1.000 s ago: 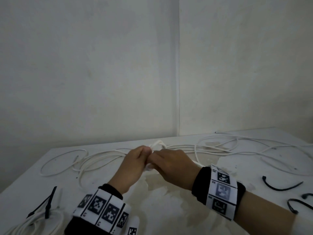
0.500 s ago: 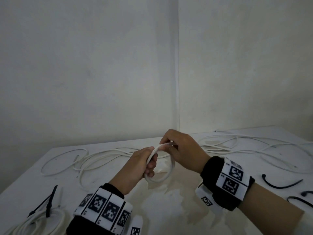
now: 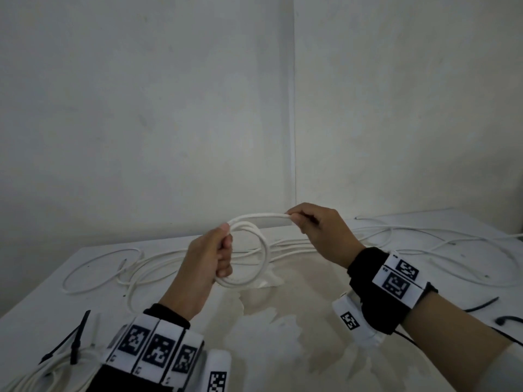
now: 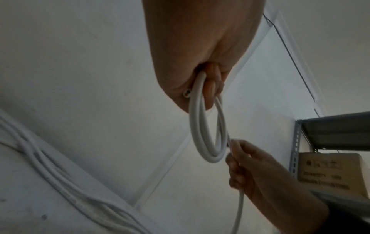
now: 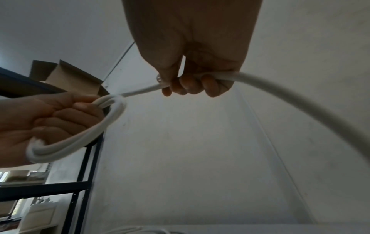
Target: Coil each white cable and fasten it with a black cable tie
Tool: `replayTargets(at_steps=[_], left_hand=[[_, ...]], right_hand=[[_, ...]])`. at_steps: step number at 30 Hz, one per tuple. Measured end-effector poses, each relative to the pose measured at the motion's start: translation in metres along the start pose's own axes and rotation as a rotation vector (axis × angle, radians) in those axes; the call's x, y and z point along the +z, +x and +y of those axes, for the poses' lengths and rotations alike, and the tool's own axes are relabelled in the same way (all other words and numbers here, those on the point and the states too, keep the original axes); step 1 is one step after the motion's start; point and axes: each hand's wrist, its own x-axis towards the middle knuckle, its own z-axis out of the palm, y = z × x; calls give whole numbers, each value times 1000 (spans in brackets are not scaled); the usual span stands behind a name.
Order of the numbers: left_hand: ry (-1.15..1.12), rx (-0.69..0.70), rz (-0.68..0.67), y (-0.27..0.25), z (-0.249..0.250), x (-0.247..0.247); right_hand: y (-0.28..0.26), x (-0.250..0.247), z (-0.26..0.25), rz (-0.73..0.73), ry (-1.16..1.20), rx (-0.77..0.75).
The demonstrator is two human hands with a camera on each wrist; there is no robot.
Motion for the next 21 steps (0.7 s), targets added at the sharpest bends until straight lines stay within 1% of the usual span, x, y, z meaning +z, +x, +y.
replayTargets(at_steps=[3,5,7,9,11,13,16,17,19,20,21], left_hand=[[-79,40,55,4,4,-13],[-107,75,97,6,7,-20],[-158,121,157,7,13,-29],[-206,161,219,10,21,-39],[-197,185,254,11,26,-47],[-161,196,278,10,25,-48],[-89,209,317,11,19,-39],[-60,209,330,12,18,-36],[5,229,353,14,16,-32],[44,246,365,16,15,-30],[84,264,376,18,13,-30]], right_hand=[[-3,-2,10,-30,-34,34],[-6,0,16,-83,-65,52],[-9,3,25,-127,-91,73],[-12,4,34,-140,-113,117],[-15,8,39,-176,-166,131],[-17,19,39,-254,-235,85],[-22,43,43,-430,-386,-6],[-24,50,43,-462,-427,-40],[-28,62,37,-473,-493,-175],[-32,66,35,-455,-499,-220],[-36,68,35,-398,-517,-298]])
